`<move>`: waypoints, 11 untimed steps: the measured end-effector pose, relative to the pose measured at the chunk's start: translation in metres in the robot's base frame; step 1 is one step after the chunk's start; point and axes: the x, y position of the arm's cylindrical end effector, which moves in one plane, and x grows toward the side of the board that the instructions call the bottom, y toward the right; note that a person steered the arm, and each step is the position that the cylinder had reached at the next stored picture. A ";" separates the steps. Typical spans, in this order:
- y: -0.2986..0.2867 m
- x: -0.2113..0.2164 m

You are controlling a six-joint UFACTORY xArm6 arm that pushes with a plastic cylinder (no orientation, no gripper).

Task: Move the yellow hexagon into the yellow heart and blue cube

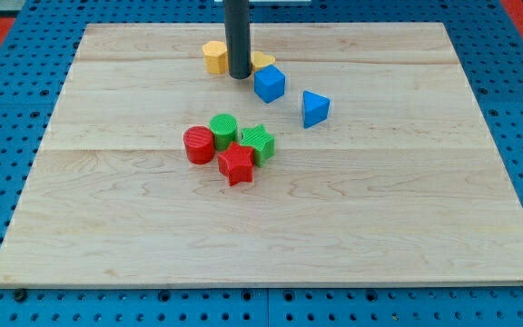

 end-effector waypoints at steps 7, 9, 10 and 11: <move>-0.058 -0.075; -0.012 -0.041; 0.031 -0.040; 0.062 -0.040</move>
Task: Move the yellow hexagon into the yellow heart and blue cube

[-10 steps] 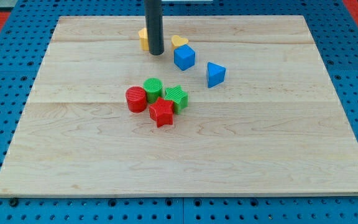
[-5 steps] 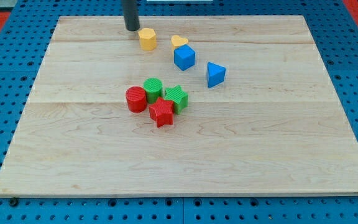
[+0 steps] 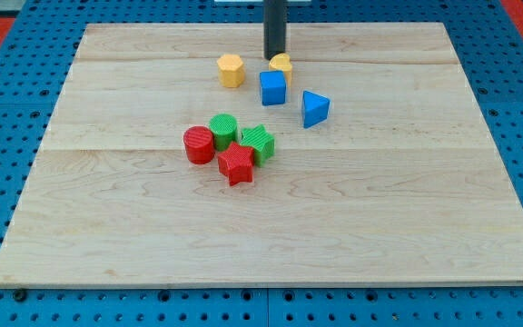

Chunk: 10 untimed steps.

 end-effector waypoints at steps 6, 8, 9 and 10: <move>-0.126 -0.039; -0.072 -0.033; -0.055 -0.030; -0.077 -0.030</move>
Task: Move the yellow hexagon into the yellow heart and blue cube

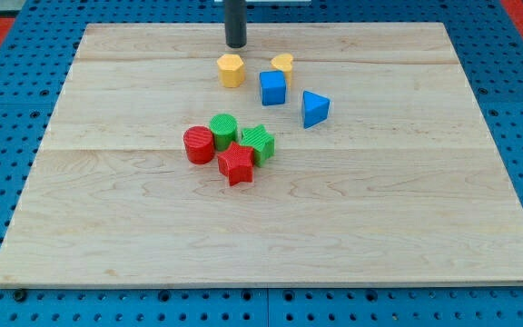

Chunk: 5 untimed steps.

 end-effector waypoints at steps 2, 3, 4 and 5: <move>-0.038 0.012; -0.029 0.061; 0.014 0.086; 0.064 0.092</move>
